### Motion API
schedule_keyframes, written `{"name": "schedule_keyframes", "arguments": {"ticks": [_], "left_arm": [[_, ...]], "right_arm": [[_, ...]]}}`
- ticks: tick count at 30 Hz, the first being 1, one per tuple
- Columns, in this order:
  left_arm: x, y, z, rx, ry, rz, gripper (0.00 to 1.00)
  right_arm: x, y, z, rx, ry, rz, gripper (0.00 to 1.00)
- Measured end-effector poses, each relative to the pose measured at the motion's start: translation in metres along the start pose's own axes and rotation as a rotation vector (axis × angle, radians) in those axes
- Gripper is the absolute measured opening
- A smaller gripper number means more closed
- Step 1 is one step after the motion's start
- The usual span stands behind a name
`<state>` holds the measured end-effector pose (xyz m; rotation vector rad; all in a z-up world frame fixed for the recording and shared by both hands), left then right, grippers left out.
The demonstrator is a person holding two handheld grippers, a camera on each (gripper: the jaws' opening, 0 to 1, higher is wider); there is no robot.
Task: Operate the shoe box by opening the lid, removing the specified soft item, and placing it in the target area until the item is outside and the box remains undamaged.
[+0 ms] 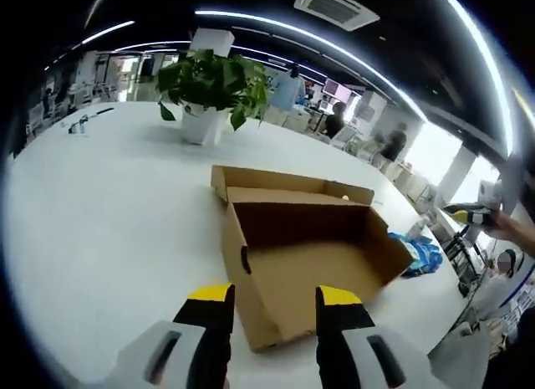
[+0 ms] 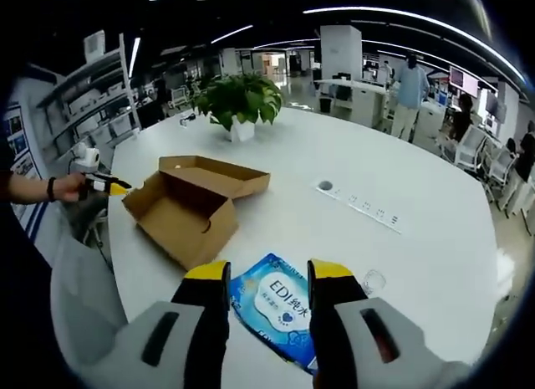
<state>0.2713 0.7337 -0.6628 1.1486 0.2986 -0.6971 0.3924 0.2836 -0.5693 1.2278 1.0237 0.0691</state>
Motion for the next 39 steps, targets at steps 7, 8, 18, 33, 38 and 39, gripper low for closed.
{"name": "schedule_keyframes", "arguments": {"ticks": [7, 8, 18, 33, 38, 39], "left_arm": [[0.015, -0.004, 0.000, -0.022, 0.014, -0.022, 0.39], [0.018, -0.004, 0.001, -0.019, 0.012, -0.027, 0.39], [0.029, -0.014, -0.003, 0.036, 0.040, -0.104, 0.34], [0.028, -0.017, -0.012, 0.041, 0.046, -0.125, 0.23], [0.028, -0.017, -0.012, 0.052, 0.039, -0.128, 0.23], [0.028, -0.018, -0.011, 0.063, 0.037, -0.132, 0.23]], "right_arm": [[-0.007, -0.008, -0.013, 0.038, 0.006, 0.018, 0.34], [-0.008, -0.009, -0.015, 0.044, 0.007, 0.020, 0.34], [-0.010, -0.019, -0.038, 0.098, 0.043, 0.042, 0.33], [0.002, -0.025, -0.051, 0.111, 0.072, 0.023, 0.34], [0.010, -0.020, -0.058, 0.108, 0.087, 0.023, 0.34], [0.013, -0.019, -0.059, 0.109, 0.090, 0.022, 0.34]]}}
Point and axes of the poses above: the point that each gripper's makers call its tool centre point, and the gripper's own axes: x roughly forward along the fingers, z roughly to its right, y roughly out of its top, the point moved 4 cm from there along -x, roughly backward along the fingers, and after that the axes turned 6 degrees about -y, right-handed, at the moved point
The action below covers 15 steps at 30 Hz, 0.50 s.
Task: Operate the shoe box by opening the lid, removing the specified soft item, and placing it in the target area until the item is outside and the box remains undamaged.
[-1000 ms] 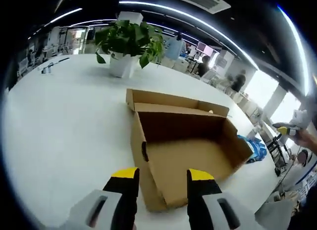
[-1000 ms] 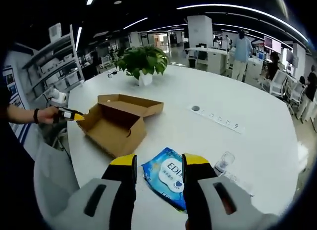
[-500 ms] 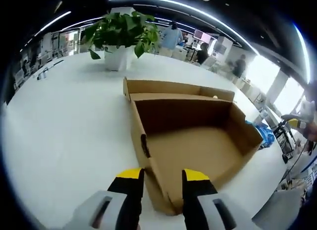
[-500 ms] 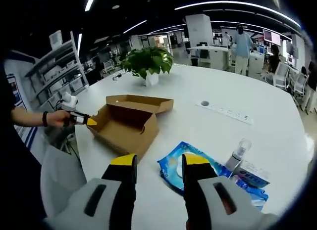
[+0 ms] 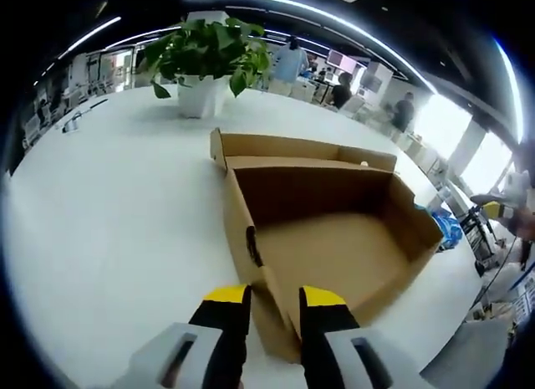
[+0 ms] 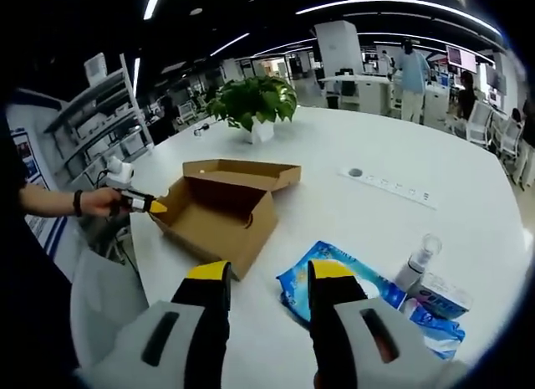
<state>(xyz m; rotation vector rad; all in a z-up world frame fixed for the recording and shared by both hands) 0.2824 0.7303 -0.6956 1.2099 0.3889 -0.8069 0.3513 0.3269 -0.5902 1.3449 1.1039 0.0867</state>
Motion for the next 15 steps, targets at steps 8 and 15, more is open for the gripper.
{"name": "schedule_keyframes", "arguments": {"ticks": [8, 15], "left_arm": [[-0.003, -0.003, 0.001, 0.036, -0.015, -0.016, 0.22], [-0.007, -0.010, 0.006, 0.051, -0.034, -0.020, 0.21]], "right_arm": [[0.023, 0.013, -0.007, 0.016, -0.002, 0.013, 0.34], [0.053, 0.022, -0.011, -0.036, -0.017, -0.025, 0.34]]}}
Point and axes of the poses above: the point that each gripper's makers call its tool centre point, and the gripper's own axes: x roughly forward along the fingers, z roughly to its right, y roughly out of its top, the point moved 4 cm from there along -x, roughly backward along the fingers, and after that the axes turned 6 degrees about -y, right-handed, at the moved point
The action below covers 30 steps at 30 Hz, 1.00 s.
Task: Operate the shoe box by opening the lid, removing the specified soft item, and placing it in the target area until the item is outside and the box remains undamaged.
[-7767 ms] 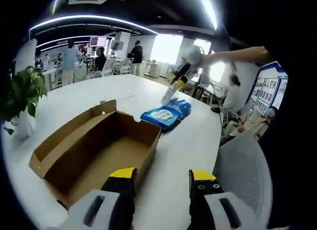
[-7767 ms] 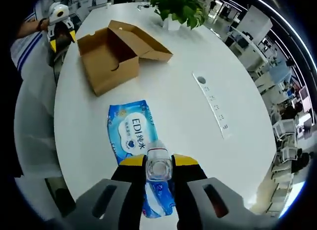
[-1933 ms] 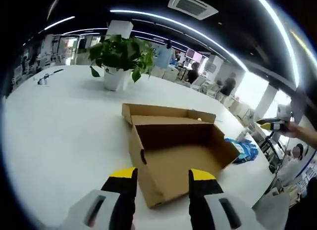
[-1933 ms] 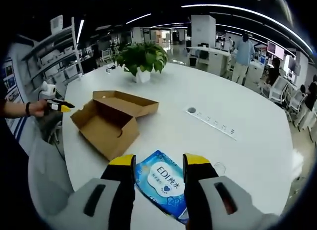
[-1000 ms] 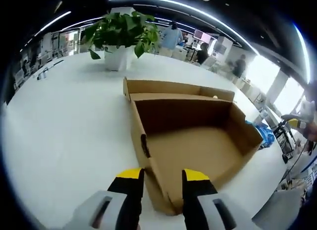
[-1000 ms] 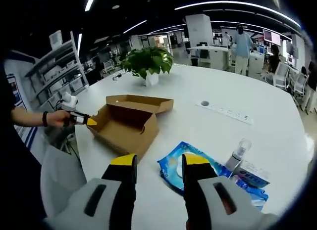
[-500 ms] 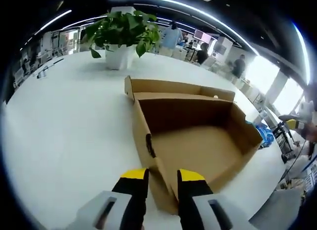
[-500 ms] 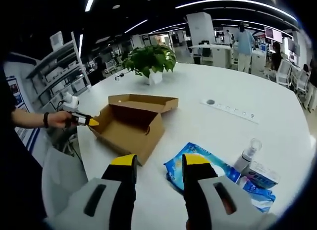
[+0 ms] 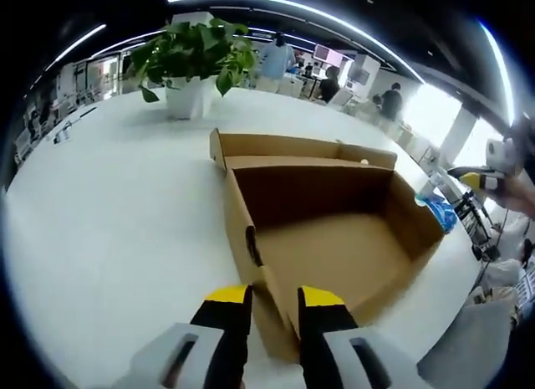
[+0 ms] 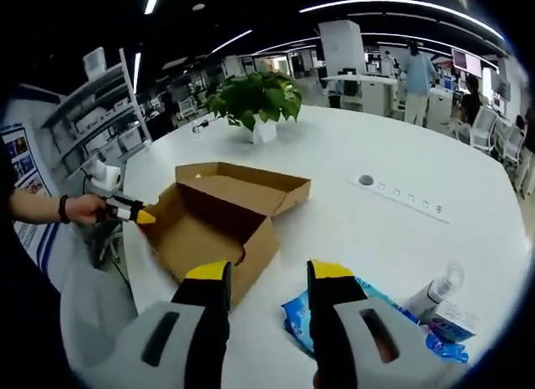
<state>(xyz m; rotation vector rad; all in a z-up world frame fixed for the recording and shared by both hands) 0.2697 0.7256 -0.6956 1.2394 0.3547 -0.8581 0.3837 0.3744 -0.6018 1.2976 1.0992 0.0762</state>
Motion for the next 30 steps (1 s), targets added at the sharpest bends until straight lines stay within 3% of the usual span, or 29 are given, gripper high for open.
{"name": "schedule_keyframes", "arguments": {"ticks": [6, 14, 30], "left_arm": [[-0.004, -0.007, 0.008, 0.017, -0.022, -0.009, 0.20], [-0.003, -0.014, 0.020, 0.024, -0.038, -0.013, 0.19], [-0.003, -0.019, 0.026, 0.002, -0.047, -0.004, 0.18]], "right_arm": [[0.024, 0.014, 0.004, 0.047, -0.027, -0.001, 0.33], [0.055, 0.016, 0.016, 0.118, -0.078, -0.049, 0.32], [0.096, 0.003, 0.038, 0.202, -0.157, -0.136, 0.30]]}}
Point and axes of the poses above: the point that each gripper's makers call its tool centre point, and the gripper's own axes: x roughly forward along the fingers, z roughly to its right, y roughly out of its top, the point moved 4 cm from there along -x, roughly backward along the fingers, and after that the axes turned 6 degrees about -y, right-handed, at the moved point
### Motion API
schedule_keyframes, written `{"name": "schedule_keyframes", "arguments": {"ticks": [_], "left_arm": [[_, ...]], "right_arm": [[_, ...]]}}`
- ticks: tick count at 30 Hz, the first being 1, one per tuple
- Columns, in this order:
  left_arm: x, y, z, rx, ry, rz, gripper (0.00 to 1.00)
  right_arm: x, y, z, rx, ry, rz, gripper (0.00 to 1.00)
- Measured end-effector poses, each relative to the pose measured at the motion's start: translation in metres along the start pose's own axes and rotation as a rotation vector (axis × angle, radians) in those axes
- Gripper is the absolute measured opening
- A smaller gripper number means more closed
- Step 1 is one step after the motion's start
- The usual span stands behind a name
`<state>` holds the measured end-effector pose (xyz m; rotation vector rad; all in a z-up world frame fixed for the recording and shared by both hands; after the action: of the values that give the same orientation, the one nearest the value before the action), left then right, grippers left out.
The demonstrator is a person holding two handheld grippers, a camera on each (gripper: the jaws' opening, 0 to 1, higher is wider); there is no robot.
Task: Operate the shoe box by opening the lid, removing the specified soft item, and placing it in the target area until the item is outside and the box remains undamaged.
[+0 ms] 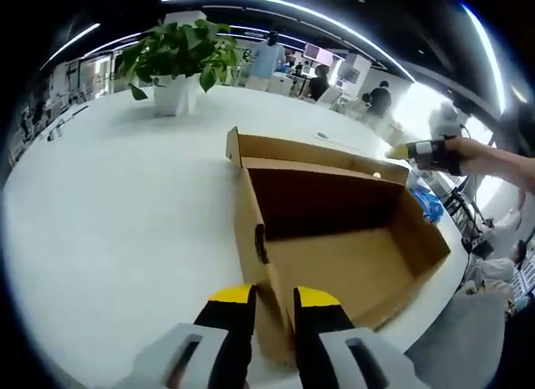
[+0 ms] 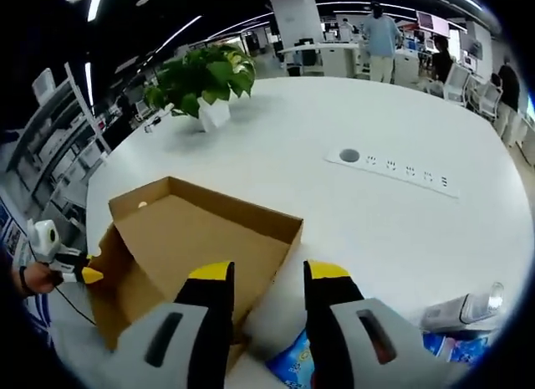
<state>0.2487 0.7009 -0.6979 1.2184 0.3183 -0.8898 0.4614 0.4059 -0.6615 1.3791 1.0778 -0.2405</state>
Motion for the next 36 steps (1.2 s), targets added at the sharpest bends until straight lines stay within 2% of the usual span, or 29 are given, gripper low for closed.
{"name": "schedule_keyframes", "arguments": {"ticks": [2, 5, 7, 9, 18, 25, 29, 35, 36], "left_arm": [[0.000, 0.000, 0.001, -0.001, -0.002, 0.000, 0.18], [0.001, 0.000, 0.000, -0.001, -0.001, 0.001, 0.17], [0.001, 0.000, 0.000, -0.003, -0.001, 0.002, 0.17], [0.001, -0.001, 0.001, -0.002, -0.002, 0.001, 0.17], [0.001, -0.003, 0.001, -0.011, -0.004, 0.005, 0.17], [0.002, -0.005, -0.002, -0.012, 0.000, 0.005, 0.17], [0.003, -0.006, -0.001, -0.013, 0.005, 0.007, 0.16], [0.003, -0.007, 0.000, -0.008, 0.020, 0.004, 0.16], [0.003, -0.007, 0.000, -0.002, 0.023, 0.000, 0.16]], "right_arm": [[0.001, -0.001, -0.001, 0.013, -0.004, -0.004, 0.29], [0.003, 0.003, -0.003, 0.051, -0.021, 0.018, 0.21], [0.005, 0.003, -0.005, 0.060, -0.028, 0.014, 0.22], [0.013, 0.001, -0.003, 0.039, -0.049, -0.012, 0.22], [0.020, -0.013, -0.010, 0.052, -0.083, -0.070, 0.21], [0.022, -0.020, -0.007, 0.049, -0.136, -0.094, 0.08], [0.018, -0.023, -0.008, 0.093, -0.163, -0.110, 0.05], [0.006, -0.018, -0.011, 0.078, -0.172, -0.095, 0.03], [0.030, -0.002, 0.015, 0.089, -0.169, -0.095, 0.03]]}}
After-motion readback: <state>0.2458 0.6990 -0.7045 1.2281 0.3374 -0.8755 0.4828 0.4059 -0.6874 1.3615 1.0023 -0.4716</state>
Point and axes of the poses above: the point that each gripper's makers call its tool centre point, and the gripper's own axes: x roughly forward along the fingers, z roughly to its right, y roughly out of its top, the point moved 4 cm from there along -x, roughly backward along the fingers, and after that the axes turned 6 degrees about -y, right-handed, at the moved point
